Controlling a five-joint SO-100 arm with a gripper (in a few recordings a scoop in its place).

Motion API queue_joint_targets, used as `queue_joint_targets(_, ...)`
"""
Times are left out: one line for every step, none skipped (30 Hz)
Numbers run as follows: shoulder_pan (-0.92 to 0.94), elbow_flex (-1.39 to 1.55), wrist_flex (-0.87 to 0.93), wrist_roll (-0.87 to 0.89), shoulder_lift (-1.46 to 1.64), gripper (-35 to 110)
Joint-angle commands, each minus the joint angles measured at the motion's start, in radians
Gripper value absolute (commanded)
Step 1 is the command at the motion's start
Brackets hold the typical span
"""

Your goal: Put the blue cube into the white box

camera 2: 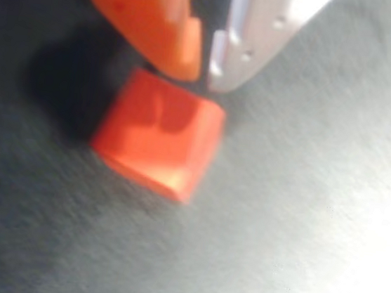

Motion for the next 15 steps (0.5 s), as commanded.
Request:
queue_joint_targets(-0.041,0.064,-0.041,0.02,0.095,0)
queue_joint_targets(-0.041,0.078,-0.041,0.02,0.11,0)
queue_joint_targets(-0.041,0.094,-0.041,0.02,0.126,0)
queue_joint_targets(-0.041,0.117,-0.044,0.021,0.149,0)
queue_joint_targets(-0.041,0.144,-0.054,0.021,0.175,0)
queue_joint_targets(-0.043,0.17,-0.06,0.021,0.198,0)
queue_joint_targets(-0.044,0.198,-0.074,0.021,0.219,0)
queue_joint_targets(-0.044,0.225,-0.087,0.021,0.241,0)
queue_joint_targets(-0.044,0.256,-0.106,0.021,0.264,0)
queue_joint_targets(-0.046,0.288,-0.124,0.021,0.288,0)
queue_joint_targets(-0.051,0.322,-0.144,0.021,0.316,0)
queue_joint_targets(-0.054,0.356,-0.164,0.037,0.347,0)
queue_joint_targets(-0.06,0.387,-0.178,0.052,0.374,0)
queue_joint_targets(-0.063,0.416,-0.19,0.063,0.402,0)
queue_joint_targets(-0.064,0.443,-0.202,0.071,0.433,0)
